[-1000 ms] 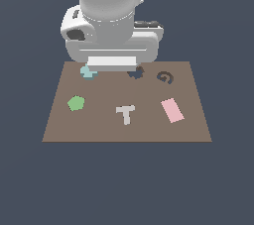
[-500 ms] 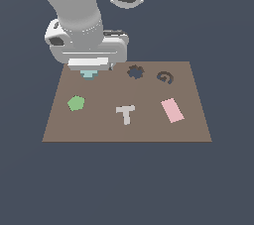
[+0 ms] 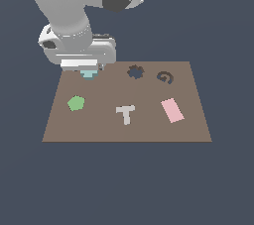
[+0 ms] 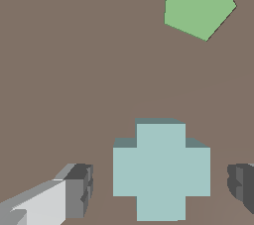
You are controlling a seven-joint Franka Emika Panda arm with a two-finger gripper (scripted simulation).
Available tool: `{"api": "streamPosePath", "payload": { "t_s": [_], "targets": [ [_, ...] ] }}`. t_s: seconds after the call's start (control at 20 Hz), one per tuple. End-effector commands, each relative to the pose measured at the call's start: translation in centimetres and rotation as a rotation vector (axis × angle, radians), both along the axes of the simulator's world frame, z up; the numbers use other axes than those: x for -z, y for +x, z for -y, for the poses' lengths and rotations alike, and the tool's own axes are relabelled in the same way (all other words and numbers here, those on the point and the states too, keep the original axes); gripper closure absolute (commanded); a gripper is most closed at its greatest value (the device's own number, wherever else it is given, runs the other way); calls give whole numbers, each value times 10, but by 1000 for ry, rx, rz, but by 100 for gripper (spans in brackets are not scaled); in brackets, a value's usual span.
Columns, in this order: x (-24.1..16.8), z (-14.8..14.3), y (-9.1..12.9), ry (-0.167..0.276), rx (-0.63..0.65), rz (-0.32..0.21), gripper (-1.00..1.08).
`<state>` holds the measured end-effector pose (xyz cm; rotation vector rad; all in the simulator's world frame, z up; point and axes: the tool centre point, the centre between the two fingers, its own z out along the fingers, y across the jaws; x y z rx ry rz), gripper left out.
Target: Insert a designated object into the corresponding slot on a board.
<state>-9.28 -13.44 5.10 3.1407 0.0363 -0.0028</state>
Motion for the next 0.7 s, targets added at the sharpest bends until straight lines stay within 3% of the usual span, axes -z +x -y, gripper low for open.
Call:
{"api": "streamPosePath", "payload": {
  "t_s": [0.0,0.6,0.65],
  "targets": [
    [0,0,0,0,0,0,-92],
    [21,1,0,1,-2,2,-92],
    [21,1,0,1,-2,2,108]
  ]
}}
